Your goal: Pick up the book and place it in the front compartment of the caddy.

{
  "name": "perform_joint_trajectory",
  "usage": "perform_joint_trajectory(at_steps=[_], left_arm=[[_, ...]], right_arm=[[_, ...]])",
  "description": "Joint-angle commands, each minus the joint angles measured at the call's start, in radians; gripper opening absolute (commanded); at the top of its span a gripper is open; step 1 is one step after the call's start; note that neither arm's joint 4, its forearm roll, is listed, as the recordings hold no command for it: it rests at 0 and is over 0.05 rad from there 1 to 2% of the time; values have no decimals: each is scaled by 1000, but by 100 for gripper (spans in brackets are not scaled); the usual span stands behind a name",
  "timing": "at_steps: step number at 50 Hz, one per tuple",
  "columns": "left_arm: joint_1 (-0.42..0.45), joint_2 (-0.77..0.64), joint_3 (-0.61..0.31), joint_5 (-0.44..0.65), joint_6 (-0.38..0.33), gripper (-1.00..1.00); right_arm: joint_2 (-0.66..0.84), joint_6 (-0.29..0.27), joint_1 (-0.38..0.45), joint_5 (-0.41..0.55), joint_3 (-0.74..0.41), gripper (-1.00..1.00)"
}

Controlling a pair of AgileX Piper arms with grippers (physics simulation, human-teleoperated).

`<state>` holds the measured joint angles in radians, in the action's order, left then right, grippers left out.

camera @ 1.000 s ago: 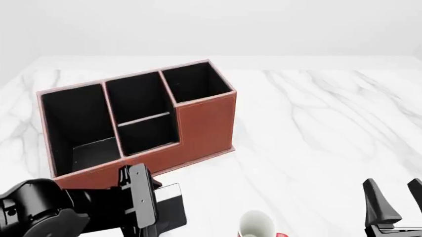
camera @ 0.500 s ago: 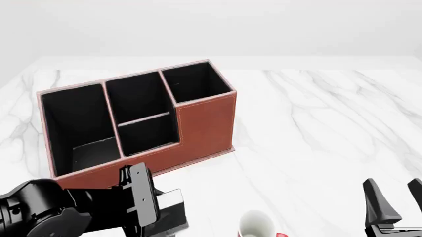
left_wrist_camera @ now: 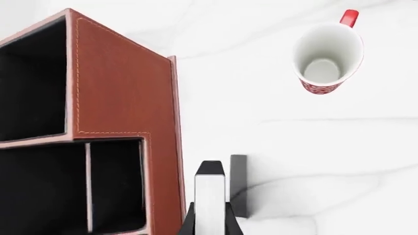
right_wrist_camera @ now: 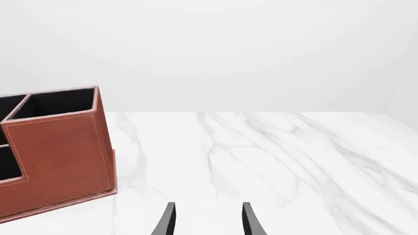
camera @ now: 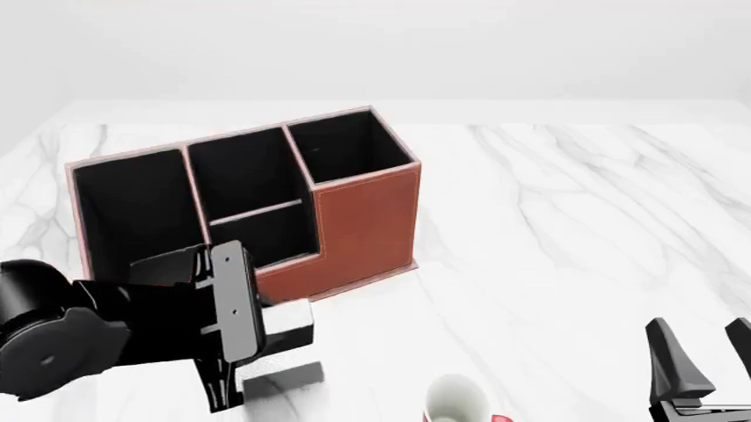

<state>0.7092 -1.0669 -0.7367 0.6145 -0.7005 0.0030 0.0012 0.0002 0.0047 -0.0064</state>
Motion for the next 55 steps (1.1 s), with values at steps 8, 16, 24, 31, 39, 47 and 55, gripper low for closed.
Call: perform_joint_trajectory(at_steps=[8, 16, 24, 31, 39, 47, 55], left_arm=[[-142, -11, -189, 115, -84, -100], [-195, -56, -272, 135, -132, -100], [-244, -103, -346, 133, -169, -100], [-277, -128, -379, 116, -220, -100], [-326, -193, -478, 122, -254, -100], [-340, -228, -479, 74, -282, -100], [-368, -296, -530, 83, -289, -100]], right_arm=[[0, 0, 0, -1, 1, 100], [0, -1, 0, -1, 1, 100], [0, -1, 0, -1, 1, 100], [0, 0, 0, -1, 1, 100], [0, -1, 0, -2, 1, 100], [0, -1, 0, -1, 1, 100], [0, -1, 0, -2, 1, 100]])
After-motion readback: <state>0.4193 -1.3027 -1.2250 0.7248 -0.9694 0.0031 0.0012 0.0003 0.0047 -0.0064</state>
